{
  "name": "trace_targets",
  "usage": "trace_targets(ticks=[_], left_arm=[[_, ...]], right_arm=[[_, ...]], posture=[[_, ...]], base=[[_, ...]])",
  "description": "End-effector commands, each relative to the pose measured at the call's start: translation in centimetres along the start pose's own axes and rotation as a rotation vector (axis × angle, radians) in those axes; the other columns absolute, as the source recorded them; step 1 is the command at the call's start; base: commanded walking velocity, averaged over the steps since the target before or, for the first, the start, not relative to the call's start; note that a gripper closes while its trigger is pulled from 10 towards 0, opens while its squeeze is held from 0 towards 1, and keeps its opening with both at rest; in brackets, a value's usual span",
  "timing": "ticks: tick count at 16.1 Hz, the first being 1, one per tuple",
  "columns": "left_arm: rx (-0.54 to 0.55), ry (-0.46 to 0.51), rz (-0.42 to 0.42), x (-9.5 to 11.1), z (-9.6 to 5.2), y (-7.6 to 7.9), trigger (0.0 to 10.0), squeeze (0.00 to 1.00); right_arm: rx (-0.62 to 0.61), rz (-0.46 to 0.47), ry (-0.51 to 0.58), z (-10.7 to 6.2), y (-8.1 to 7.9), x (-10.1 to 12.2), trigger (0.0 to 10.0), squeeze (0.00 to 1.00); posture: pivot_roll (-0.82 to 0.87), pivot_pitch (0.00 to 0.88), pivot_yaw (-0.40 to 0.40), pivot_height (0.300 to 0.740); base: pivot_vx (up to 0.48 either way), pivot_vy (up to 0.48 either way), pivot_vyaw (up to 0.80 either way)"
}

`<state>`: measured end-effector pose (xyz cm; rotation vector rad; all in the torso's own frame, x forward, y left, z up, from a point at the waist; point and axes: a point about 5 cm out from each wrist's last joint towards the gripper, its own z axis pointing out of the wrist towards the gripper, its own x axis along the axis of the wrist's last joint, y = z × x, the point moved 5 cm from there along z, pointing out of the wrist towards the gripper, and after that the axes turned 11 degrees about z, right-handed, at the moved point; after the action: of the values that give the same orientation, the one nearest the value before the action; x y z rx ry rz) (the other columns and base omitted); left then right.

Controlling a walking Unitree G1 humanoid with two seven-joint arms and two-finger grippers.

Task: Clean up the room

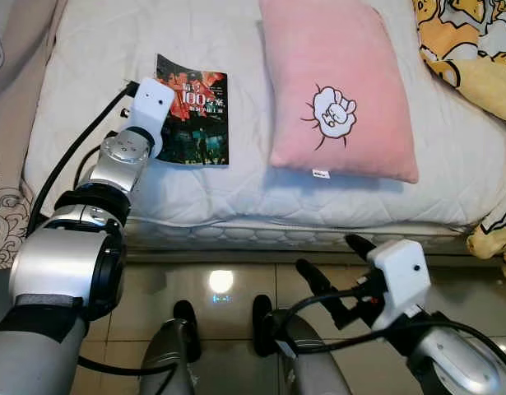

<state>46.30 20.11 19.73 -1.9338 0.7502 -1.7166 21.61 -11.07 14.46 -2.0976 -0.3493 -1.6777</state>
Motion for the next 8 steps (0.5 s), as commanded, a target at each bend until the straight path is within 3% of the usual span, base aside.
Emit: trace_targets(ticks=[1,6,8], left_arm=[[0.001,-0.005,0.041,-0.1,0.0,-0.2,10.0,1.00],[0.033,0.021,0.084,0.8,0.0,-1.5,10.0,1.00],[0.057,0.044,0.084,1.6,0.0,-2.1,10.0,1.00]], right_arm=[[-0.001,0.016,-0.014,0.0,0.1,-0.6,10.0,0.00],[0.014,0.023,0.048,1.0,0.3,0.3,10.0,0.00],[0.046,0.101,0.044,1.3,0.3,-0.6,10.0,0.00]], posture=[[-0.36,0.334,-0.091,0.740],[-0.34,0.299,-0.076,0.740],[-0.35,0.292,-0.072,0.740]], base=[[0.000,0.000,0.00],[0.000,0.000,0.00],[0.000,0.000,0.00]])
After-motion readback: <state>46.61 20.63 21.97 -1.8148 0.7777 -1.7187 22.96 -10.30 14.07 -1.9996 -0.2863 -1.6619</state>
